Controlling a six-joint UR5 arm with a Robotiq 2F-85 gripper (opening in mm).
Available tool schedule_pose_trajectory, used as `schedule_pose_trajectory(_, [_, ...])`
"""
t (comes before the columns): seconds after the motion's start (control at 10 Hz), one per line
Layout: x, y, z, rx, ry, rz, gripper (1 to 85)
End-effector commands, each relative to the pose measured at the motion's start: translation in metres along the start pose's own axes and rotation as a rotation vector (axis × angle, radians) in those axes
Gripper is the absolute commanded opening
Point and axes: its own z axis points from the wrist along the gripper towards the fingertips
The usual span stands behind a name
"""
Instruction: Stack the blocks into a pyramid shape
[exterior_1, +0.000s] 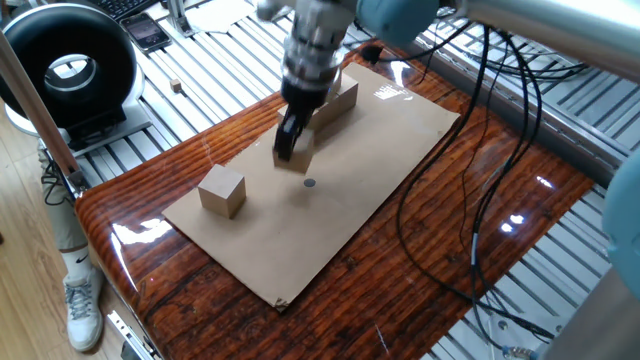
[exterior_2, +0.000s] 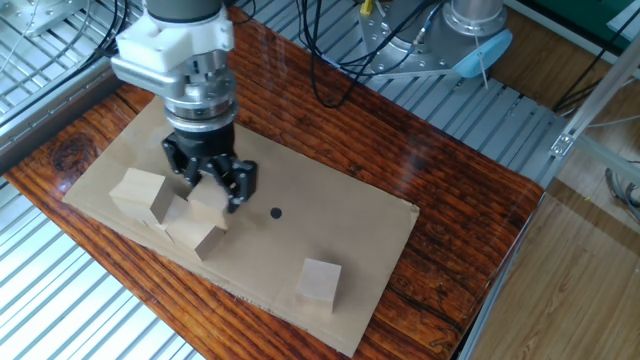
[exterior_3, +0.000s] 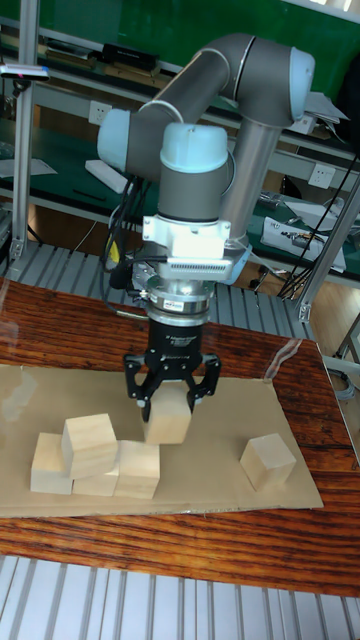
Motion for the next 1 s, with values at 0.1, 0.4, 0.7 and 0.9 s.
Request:
schedule_pose_trajectory(0.1, [-0.023,-0.035,0.017,0.053,-0.059,0.073,0.7])
schedule_pose_trajectory(0.4, [-0.027,-0.039,0.016,0.059,-0.079,0.094,0.7])
schedule_pose_trajectory(0.7, [-0.027,-0.046,0.016,0.083,-0.08,0.106,0.7])
schedule_pose_trajectory(0.9, [-0.029,-0.049,0.016,0.094,-0.085,0.097,0.7])
